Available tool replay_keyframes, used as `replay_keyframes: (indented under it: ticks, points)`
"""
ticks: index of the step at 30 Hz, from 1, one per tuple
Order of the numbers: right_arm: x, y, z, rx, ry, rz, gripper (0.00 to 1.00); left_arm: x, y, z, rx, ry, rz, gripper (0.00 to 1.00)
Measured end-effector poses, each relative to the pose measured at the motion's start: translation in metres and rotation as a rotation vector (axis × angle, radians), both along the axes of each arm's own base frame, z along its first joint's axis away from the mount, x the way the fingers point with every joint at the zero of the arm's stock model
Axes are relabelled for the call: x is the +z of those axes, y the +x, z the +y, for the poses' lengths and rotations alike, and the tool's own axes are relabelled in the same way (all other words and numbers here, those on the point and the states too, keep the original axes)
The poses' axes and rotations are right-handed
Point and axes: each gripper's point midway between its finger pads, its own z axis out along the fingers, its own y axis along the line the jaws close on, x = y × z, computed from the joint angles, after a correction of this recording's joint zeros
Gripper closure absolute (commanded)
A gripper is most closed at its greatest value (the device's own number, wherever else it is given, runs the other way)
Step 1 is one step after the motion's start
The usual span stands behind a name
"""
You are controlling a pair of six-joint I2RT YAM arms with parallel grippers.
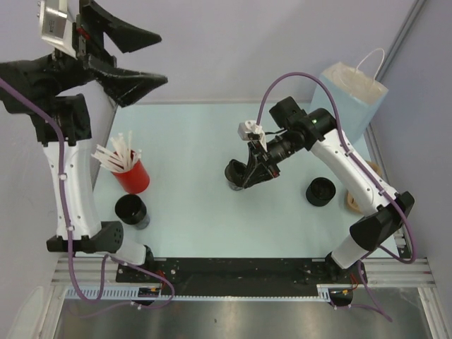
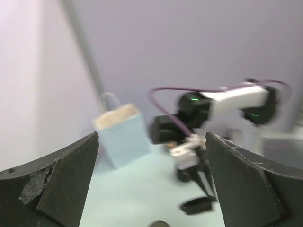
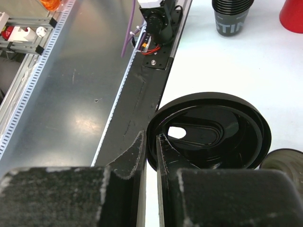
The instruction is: Pack the takeout coffee
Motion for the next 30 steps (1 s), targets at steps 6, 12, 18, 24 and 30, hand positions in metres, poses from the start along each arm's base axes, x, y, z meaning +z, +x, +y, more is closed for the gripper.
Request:
replay_keyframes:
  ticks: [6,12,18,24,30]
  points:
    - [0.007,0.007,-0.003,-0.022,0.007,-0.027,0.92,-0.032,0.055,0.005,0.240,-0.019,-0.026,0.01]
    - [0.028,0.026,-0.007,-0.045,0.074,-0.107,0.92,-0.162,0.116,-0.010,0.356,0.185,0.036,0.01]
    - [0.021,0.047,-0.004,-0.051,0.092,-0.094,0.91,-0.303,0.120,-0.025,0.268,0.449,0.113,0.01]
    - [-0.004,0.059,0.007,-0.036,0.068,-0.011,0.91,-0.322,0.103,-0.028,0.148,0.529,-0.070,0.01]
    - [-0.017,0.045,0.022,0.019,0.046,0.024,0.90,-0.340,0.072,-0.038,-0.011,0.597,-0.242,0.01]
